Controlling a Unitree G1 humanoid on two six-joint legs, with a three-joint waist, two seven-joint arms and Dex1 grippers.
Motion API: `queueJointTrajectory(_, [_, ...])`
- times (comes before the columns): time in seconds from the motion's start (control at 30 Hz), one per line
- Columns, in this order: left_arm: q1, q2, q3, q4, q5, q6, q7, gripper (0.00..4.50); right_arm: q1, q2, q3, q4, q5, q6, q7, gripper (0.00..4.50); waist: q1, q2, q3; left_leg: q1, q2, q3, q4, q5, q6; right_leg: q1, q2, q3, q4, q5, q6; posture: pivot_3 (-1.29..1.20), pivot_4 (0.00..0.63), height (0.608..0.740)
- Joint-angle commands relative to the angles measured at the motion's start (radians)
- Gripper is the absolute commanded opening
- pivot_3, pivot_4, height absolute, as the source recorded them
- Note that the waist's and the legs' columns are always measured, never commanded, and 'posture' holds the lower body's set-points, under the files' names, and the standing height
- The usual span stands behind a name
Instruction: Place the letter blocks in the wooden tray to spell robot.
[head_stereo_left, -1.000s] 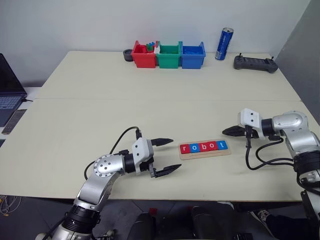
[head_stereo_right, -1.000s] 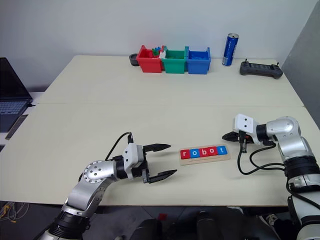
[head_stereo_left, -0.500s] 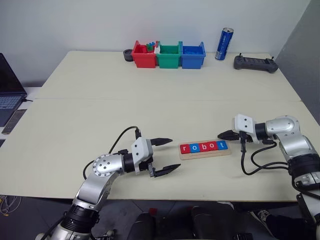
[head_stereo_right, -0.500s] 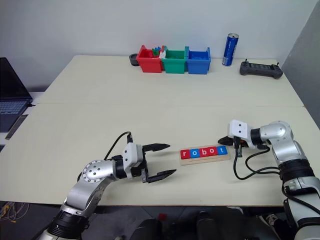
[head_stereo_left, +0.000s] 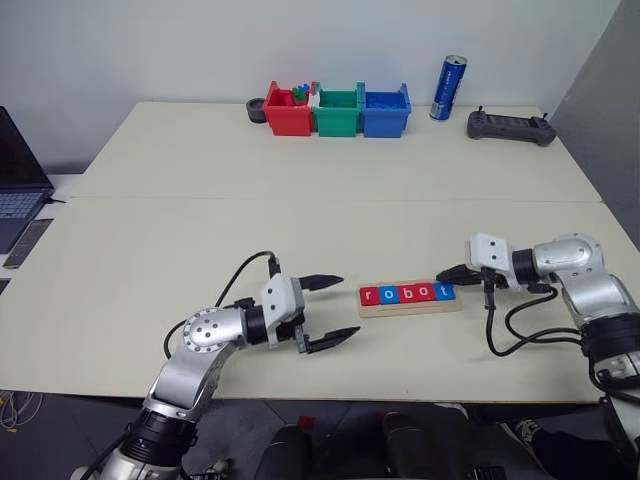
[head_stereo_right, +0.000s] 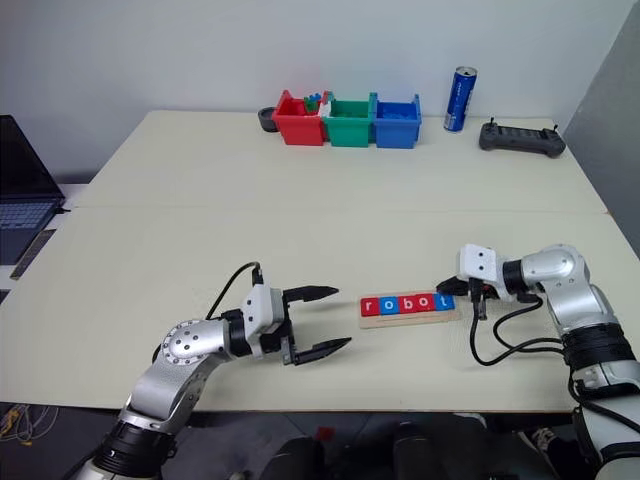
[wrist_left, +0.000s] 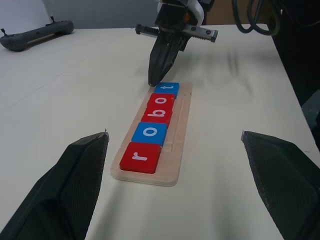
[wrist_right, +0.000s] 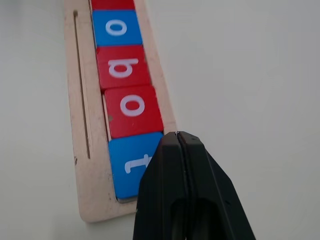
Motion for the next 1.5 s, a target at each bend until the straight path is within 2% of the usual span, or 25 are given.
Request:
queueJointTrajectory(0.03, [-0.012, 0.011, 0.035, -0.014, -0.017, -0.006, 0.005, 4.50, 0.058, -0.049, -0.077, -0.155, 0.085, 0.115, 0.006, 0.03, 0.002, 0.000, 0.000, 0.000, 0.000, 0.000, 0.000, 0.000, 0.000, 0.000, 0.000, 0.000, 0.000, 0.000, 0.000, 0.00, 0.150, 0.740])
queueJointTrajectory(0.17, [-0.014, 0.011, 0.055, 0.002, -0.020, -0.004, 0.009, 4.50, 0.169, -0.070, -0.144, -0.278, 0.147, 0.210, -0.036, 0.03, 0.007, 0.000, 0.000, -0.001, 0.000, -0.001, 0.000, 0.000, 0.000, 0.000, 0.000, -0.001, 0.000, 0.000, 0.000, 0.00, 0.150, 0.740])
queueJointTrajectory(0.27, [-0.010, 0.008, 0.058, 0.001, -0.020, -0.006, 0.004, 4.50, 0.235, -0.065, -0.199, -0.347, 0.185, 0.254, -0.089, 0.61, 0.007, 0.000, 0.000, -0.001, 0.000, -0.001, 0.000, 0.000, 0.000, 0.000, 0.000, -0.001, 0.000, 0.000, 0.000, 0.00, 0.150, 0.740])
queueJointTrajectory(0.6, [0.007, 0.008, 0.059, 0.014, -0.023, -0.027, -0.015, 4.50, 0.466, -0.049, -0.326, -0.610, 0.261, 0.370, -0.246, 4.26, 0.009, 0.000, 0.000, -0.001, 0.000, -0.001, 0.000, 0.000, 0.000, 0.000, 0.001, -0.001, 0.000, 0.000, 0.000, 0.00, 0.150, 0.740])
queueJointTrajectory(0.63, [0.006, 0.007, 0.059, 0.018, -0.024, -0.029, -0.016, 4.50, 0.484, -0.040, -0.328, -0.628, 0.260, 0.373, -0.264, 4.47, 0.008, 0.000, 0.000, -0.001, 0.000, -0.001, 0.000, 0.000, 0.000, 0.000, 0.001, -0.001, 0.000, 0.000, 0.000, 0.00, 0.150, 0.740])
queueJointTrajectory(0.83, [-0.016, -0.004, 0.055, 0.040, -0.022, -0.036, -0.023, 4.50, 0.527, -0.007, -0.331, -0.666, 0.249, 0.384, -0.346, 4.47, 0.008, 0.000, 0.000, -0.001, 0.000, 0.000, 0.000, 0.000, 0.000, 0.000, 0.001, -0.001, 0.000, 0.000, 0.000, 0.00, 0.150, 0.740])
queueJointTrajectory(1.5, [-0.035, -0.019, 0.039, 0.018, -0.020, -0.011, -0.021, 4.50, 0.499, -0.031, -0.320, -0.620, 0.246, 0.356, -0.361, 4.47, 0.008, 0.000, 0.000, 0.000, 0.000, -0.001, 0.000, 0.000, 0.000, 0.000, 0.001, -0.001, 0.000, 0.000, 0.000, 0.00, 0.150, 0.740])
